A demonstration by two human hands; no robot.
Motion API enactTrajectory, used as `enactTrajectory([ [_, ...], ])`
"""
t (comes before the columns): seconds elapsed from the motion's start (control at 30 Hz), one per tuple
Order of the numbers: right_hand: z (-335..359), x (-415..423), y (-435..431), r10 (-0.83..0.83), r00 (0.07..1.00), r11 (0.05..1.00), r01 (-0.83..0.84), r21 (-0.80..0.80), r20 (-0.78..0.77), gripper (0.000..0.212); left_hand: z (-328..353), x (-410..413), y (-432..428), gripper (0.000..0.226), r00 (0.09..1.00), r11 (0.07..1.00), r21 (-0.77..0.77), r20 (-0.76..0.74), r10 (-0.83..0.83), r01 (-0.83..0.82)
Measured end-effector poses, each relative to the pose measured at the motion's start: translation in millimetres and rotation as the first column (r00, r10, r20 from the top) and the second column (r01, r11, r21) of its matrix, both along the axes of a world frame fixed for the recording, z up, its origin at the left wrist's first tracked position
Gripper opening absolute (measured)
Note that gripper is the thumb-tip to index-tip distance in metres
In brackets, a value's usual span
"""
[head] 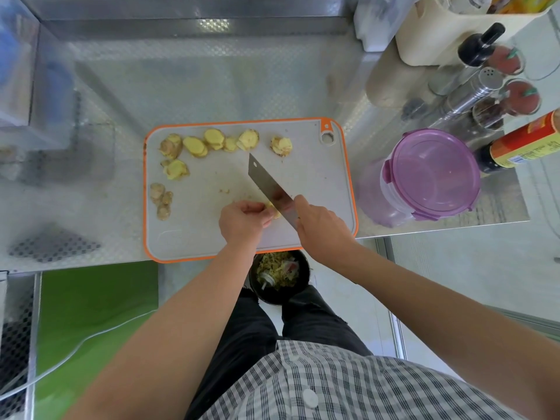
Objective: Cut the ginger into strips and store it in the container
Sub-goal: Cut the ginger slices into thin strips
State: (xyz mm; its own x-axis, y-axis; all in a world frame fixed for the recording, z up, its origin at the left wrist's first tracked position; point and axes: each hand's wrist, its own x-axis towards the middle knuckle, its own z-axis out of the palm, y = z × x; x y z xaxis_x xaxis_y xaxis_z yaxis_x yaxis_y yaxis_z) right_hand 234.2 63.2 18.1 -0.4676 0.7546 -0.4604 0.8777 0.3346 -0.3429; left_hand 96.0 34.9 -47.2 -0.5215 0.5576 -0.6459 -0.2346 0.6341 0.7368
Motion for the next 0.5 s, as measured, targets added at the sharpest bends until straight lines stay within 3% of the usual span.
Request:
enactTrajectory([
  [0.17, -8.5, -5.3, -1.6, -0.036, 0.999, 0.999, 0.036, -0.017, 0.014, 0.015, -0.7, -1.0, 1.1, 0.019, 0.999, 1.0, 0.013, 0.031, 0.021, -0.022],
  [0.3, -21.8, -11.5, -5.1, -0.068, 0.997, 0.998, 0.069, -0.013, 0.046, 0.03, -1.3, -1.8, 1.0, 0.019, 0.999, 1.0, 0.014, 0.039, 0.012, -0.013],
  [0.5, -6.3, -3.3, -1.2, -0.094, 0.993, 0.996, 0.094, -0.003, -0.078, 0.005, -0.2, -1.6, -0.1, 0.016, 0.997, 0.999, 0.023, 0.062, 0.038, -0.04],
])
